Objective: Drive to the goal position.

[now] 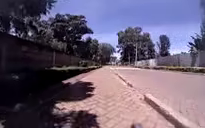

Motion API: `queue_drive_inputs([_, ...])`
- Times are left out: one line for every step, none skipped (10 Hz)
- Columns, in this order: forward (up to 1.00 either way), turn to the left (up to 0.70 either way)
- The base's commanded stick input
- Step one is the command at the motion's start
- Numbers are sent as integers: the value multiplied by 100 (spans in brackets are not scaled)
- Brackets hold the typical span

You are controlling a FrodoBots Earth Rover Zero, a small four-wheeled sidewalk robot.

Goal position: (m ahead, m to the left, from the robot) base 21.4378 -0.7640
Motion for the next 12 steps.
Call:
queue_drive_inputs([70, 0])
queue_drive_inputs([70, 0])
queue_drive_inputs([70, 0])
queue_drive_inputs([70, 0])
queue_drive_inputs([70, 0])
queue_drive_inputs([70, 0])
queue_drive_inputs([70, 0])
queue_drive_inputs([70, 0])
queue_drive_inputs([70, -27])
queue_drive_inputs([70, -11])
queue_drive_inputs([70, 0])
queue_drive_inputs([70, 0])
